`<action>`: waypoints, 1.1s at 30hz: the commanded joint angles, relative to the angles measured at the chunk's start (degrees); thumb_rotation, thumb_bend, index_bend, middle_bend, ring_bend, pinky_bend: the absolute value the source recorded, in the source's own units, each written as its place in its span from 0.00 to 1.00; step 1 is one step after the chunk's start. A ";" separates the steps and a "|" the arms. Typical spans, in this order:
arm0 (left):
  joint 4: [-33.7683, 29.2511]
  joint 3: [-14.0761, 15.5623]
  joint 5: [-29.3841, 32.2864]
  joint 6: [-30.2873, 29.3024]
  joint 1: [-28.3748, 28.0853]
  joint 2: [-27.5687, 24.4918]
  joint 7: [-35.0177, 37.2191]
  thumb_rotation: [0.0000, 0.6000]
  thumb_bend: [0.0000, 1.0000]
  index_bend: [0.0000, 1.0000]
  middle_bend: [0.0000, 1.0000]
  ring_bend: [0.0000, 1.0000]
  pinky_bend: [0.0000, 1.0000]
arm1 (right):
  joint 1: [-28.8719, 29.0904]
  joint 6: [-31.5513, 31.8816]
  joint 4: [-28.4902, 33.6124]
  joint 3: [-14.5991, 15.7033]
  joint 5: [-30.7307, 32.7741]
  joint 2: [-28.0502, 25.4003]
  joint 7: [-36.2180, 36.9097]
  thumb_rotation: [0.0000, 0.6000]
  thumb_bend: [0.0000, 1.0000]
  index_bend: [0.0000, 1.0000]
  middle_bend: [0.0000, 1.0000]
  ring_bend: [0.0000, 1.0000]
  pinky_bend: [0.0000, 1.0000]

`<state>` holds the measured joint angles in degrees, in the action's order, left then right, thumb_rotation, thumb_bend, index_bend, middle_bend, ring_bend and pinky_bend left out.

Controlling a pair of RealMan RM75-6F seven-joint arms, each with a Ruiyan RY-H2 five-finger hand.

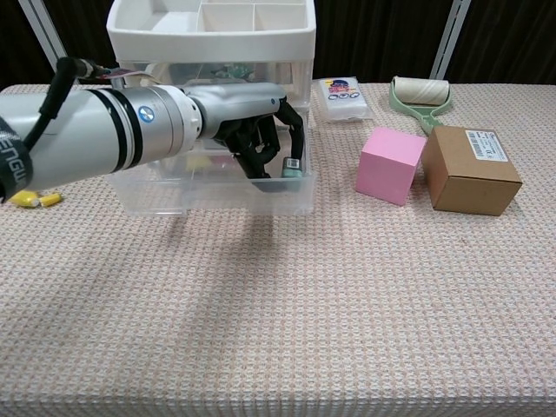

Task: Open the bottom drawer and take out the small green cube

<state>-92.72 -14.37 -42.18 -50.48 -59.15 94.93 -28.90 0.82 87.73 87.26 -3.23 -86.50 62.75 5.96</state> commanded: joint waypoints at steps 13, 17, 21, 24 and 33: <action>-4.34 2.14 -8.24 -5.37 2.77 -4.54 2.57 1.00 0.36 0.45 0.82 0.95 1.00 | 0.42 -0.33 0.26 -0.23 -0.24 -0.23 -0.10 1.00 0.13 0.00 0.00 0.00 0.00; -6.36 4.28 -15.62 -9.73 5.06 -6.17 2.62 1.00 0.36 0.45 0.82 0.95 1.00 | 0.53 -0.35 0.32 -0.21 -0.43 -0.09 -0.20 1.00 0.13 0.00 0.00 0.00 0.00; -8.54 5.93 -24.13 -12.62 6.56 -6.94 4.13 1.00 0.36 0.45 0.82 0.94 1.00 | 0.52 -0.19 0.45 -0.10 -0.71 0.05 -0.48 1.00 0.13 0.00 0.00 0.00 0.00; -9.62 6.96 -30.79 -13.43 6.71 -6.89 5.71 1.00 0.36 0.45 0.81 0.94 1.00 | 0.36 0.06 0.70 -0.05 -0.71 0.06 -0.77 1.00 0.13 0.00 0.00 0.00 0.00; -2.60 12.03 -48.70 -8.29 2.92 -4.37 9.11 1.00 0.36 0.45 0.81 0.94 1.00 | -0.36 0.86 0.94 0.28 -0.79 0.00 -0.87 1.00 0.13 0.00 0.00 0.00 0.00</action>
<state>-98.73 -4.56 -86.95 -60.93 -54.68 89.21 -19.80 0.48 88.58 88.21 -2.97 -87.29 62.75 5.07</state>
